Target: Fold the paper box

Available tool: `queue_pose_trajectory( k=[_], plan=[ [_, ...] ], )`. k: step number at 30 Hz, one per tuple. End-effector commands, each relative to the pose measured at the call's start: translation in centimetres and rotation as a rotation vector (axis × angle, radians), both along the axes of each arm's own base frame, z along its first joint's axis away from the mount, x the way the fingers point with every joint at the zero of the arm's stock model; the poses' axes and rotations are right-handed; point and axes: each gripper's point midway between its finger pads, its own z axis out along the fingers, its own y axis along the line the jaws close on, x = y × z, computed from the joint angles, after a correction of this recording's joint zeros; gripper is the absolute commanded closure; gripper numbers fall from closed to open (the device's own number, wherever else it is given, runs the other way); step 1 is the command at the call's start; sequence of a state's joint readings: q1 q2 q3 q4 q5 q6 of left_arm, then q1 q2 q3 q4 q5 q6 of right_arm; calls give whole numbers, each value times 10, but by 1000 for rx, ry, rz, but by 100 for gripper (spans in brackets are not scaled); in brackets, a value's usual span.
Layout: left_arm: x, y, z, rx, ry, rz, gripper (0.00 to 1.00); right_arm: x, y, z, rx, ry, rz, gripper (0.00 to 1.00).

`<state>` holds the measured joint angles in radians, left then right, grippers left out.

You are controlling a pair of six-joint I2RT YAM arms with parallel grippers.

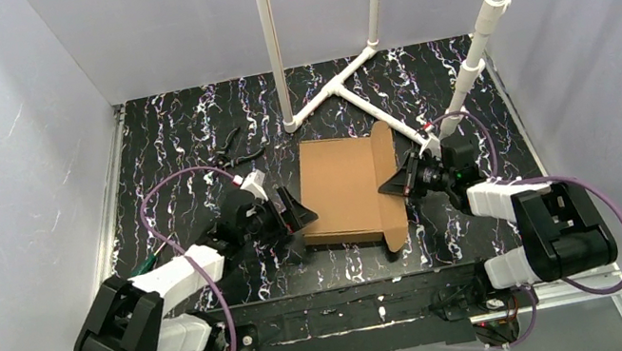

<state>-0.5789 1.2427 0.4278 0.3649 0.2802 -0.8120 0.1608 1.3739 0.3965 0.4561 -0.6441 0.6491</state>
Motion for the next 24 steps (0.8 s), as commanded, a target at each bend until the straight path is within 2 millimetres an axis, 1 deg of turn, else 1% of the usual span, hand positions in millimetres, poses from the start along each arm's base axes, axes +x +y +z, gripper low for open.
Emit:
queue_pose_trajectory(
  k=[1,4,6,9,16,17,20,24],
  plan=[
    [9,-11,14,-48,-26,-24,2,-17,-37,-54,-224,90,-83,85],
    [10,-14,11,-55,-17,-29,2,-17,-34,-39,-198,34,-79,72],
    [11,-15,10,-56,-10,-33,2,-15,-33,-30,-188,2,-79,66],
    [12,-17,8,-56,-5,-35,2,-13,-33,-24,-186,-20,-87,63],
    [18,-15,10,-59,-10,-21,2,-7,-43,-22,-213,-14,-127,63],
    [19,-15,10,-60,-7,-20,2,-7,-42,-19,-203,-17,-122,61],
    [19,-15,10,-63,-3,-19,2,-7,-34,-5,-154,-57,-78,51],
    [20,-15,12,-71,-4,-21,2,-4,-36,7,-158,-128,-87,52]
  ],
)
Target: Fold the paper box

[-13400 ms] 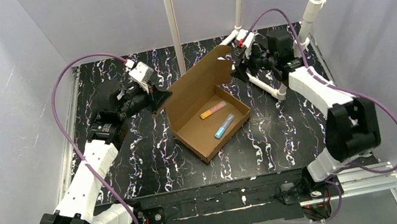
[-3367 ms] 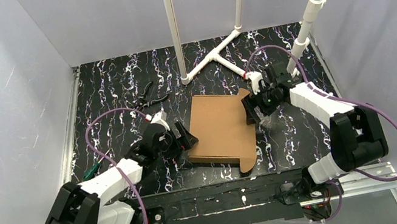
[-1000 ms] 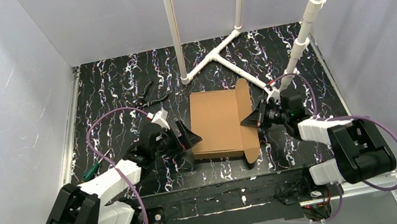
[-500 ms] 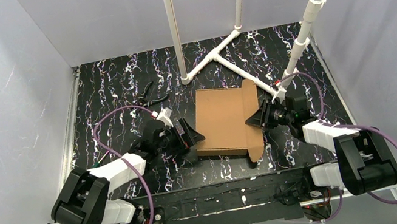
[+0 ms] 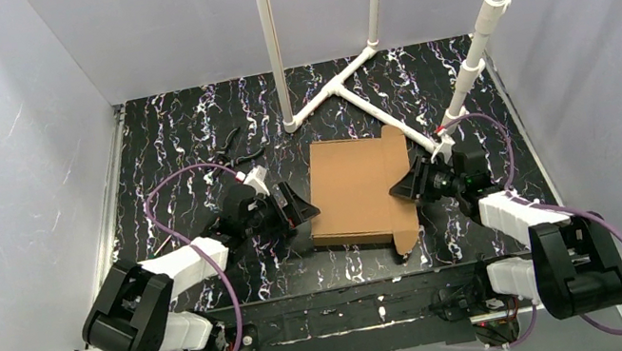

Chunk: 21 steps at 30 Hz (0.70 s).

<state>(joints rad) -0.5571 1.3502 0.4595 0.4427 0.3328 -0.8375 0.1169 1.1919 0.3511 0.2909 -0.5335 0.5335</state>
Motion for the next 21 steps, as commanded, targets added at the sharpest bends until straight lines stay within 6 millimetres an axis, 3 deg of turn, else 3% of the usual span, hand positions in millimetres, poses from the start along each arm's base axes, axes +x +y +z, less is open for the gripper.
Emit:
queue_pose_trajectory(
  k=[1,9,13,16,21],
  plan=[
    [8,-6,17,-35,-37,-11,2,4,-8,11,-37,-75,-13,53],
    [9,-10,18,-51,-25,-24,2,8,-15,17,-28,-86,-46,65],
    [9,-12,16,-55,-15,-31,2,8,-19,8,-60,-70,-49,88],
    [10,-13,15,-56,-7,-29,2,10,-28,-4,-107,-42,-68,97],
    [10,-13,12,-55,5,-27,2,11,-38,-13,-162,-26,-84,99]
  ],
)
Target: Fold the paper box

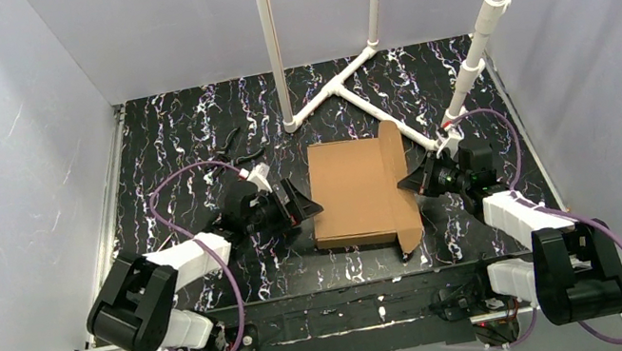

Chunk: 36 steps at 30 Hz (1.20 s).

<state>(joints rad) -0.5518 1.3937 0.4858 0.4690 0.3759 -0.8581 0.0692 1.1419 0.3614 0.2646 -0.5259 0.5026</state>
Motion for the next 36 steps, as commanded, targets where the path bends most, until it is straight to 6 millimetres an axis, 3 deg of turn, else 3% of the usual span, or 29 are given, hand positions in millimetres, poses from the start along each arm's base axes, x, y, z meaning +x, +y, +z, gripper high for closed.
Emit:
queue_pose_trajectory(
  k=[1,36],
  plan=[
    [6,-5,8,-21,-11,-8,2,2,-24,-25,-146,31,-51,99],
    [3,-45,-4,-130,96,-53,2,2,-58,-53,-293,176,-143,99]
  ],
)
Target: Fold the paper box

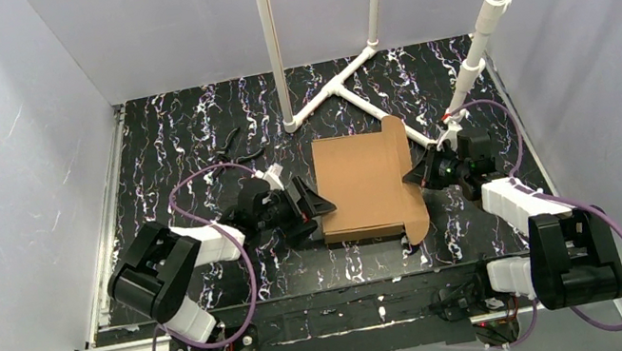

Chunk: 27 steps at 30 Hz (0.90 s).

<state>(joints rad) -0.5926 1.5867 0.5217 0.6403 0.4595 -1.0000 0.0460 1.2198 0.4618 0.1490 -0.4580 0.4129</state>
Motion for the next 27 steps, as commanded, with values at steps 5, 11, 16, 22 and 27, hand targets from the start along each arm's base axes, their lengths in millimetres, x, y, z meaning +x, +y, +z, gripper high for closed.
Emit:
queue_pose_trajectory(
  k=[5,11,16,22,27],
  plan=[
    [7,-17,11,-37,-25,-9,2,-16,-45,-49,-193,160,-136,99],
    [9,-19,17,-50,-38,-2,2,-16,-52,-55,-183,189,-164,99],
    [8,-28,19,-66,-37,-19,2,-16,-50,-52,-174,174,-158,99],
    [8,-41,27,-105,-35,-33,5,-16,-48,-51,-165,172,-149,99],
    [9,-48,33,-139,-28,-28,15,-15,-42,-44,-134,133,-122,99]
  ],
)
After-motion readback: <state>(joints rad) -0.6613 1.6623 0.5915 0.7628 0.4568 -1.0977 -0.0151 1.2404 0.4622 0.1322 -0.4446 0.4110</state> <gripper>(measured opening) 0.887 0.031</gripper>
